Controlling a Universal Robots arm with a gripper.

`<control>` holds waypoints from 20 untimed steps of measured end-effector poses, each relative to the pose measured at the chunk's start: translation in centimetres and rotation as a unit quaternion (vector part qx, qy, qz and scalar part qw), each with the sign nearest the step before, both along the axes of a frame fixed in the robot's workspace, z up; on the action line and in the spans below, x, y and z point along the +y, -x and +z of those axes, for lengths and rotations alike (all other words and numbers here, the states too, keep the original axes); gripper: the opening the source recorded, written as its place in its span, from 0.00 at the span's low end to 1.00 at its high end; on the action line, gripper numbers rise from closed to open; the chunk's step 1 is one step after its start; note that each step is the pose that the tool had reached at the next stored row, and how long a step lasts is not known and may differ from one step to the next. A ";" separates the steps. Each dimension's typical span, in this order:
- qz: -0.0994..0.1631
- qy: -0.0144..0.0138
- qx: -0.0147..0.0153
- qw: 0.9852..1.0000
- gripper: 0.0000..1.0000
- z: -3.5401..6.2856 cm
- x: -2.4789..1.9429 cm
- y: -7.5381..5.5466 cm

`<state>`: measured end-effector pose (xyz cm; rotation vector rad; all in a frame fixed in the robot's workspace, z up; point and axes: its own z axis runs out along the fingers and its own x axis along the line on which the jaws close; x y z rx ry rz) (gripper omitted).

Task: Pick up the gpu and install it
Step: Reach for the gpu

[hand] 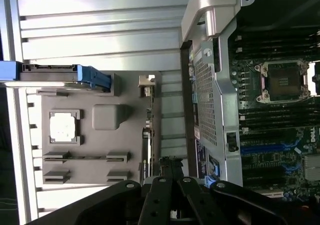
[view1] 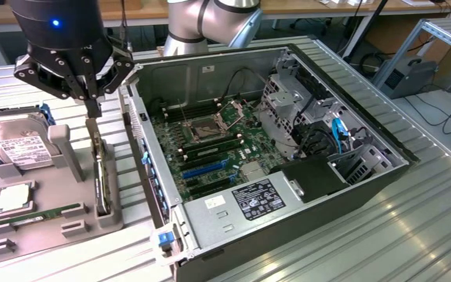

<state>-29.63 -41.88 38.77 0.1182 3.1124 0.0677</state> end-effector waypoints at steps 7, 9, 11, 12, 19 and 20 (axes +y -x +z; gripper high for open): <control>0.000 0.000 0.000 1.000 0.11 -0.05 -0.78 0.8; 0.000 0.000 0.000 1.000 0.11 -0.07 -1.01 1.0; 0.000 0.000 0.000 1.000 0.11 -0.09 -1.31 1.1; 0.000 0.000 0.000 1.000 0.11 -0.10 -1.48 1.2; 0.000 0.000 0.000 1.000 0.11 -0.15 -2.69 1.3; 0.000 0.000 0.000 1.000 0.11 -0.16 -2.82 1.3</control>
